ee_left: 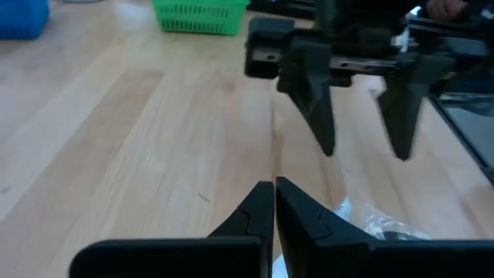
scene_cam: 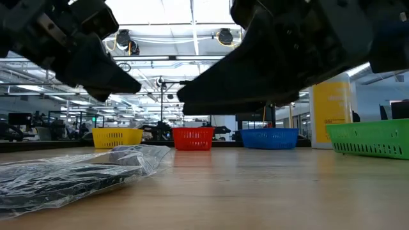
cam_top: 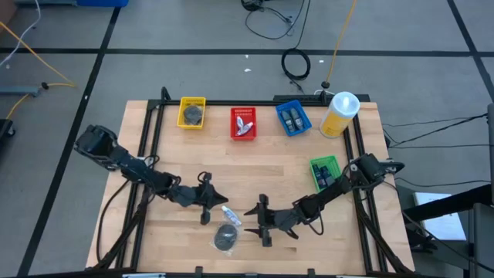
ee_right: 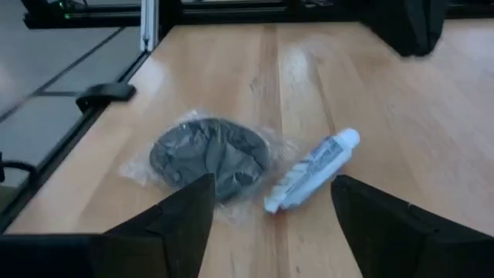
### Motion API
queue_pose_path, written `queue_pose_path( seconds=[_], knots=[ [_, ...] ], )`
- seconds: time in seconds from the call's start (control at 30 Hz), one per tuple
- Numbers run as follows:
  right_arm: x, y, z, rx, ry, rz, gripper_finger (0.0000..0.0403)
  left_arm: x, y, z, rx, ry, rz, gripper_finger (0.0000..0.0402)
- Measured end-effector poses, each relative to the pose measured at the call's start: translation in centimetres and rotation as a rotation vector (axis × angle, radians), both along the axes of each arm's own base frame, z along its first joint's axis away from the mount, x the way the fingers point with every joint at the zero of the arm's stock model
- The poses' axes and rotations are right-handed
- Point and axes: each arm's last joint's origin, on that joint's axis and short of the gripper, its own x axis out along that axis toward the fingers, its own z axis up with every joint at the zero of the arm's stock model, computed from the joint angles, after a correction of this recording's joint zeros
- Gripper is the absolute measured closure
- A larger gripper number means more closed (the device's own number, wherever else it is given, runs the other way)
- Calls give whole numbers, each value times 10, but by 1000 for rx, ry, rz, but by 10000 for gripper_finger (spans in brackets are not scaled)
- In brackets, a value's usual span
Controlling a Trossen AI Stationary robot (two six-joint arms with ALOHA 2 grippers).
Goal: Pick & Place Travel size toiletries
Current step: Put the white toothpaste into the red bin
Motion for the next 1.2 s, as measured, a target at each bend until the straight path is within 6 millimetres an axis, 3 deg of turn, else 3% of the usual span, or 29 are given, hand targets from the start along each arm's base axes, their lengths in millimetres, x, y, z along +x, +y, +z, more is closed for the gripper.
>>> queue_pose_path(
  seconds=[0.23, 0.43, 0.6, 0.7, 0.8, 0.93, 1.07, 1.2],
  knots=[
    [4, -3, 3, 31, -6, -103, 147, 7, -7, -15, -53, -34, 36, 400],
    [3, -5, 0, 35, 20, -158, 156, 13, -11, -19, -93, -113, 29, 382],
    [-3, -1, -8, -26, 94, -137, 156, 14, -12, -18, -78, -125, -22, 378],
    [-12, 3, -14, -43, 118, -117, 156, 14, -15, -18, -2, -125, -137, 369],
    [-20, 4, -20, -50, 122, -104, 156, 16, -22, -16, 47, -113, -248, 337],
    [-25, 4, -22, -37, 102, -99, 156, 22, -25, -17, 114, -43, -275, 267],
    [-28, 2, -24, -5, 90, -108, 156, 26, -17, -25, 148, 100, -230, 198],
    [-32, -1, -28, -4, 104, -113, 156, 26, -6, -32, 179, 183, -229, 158]
  ],
)
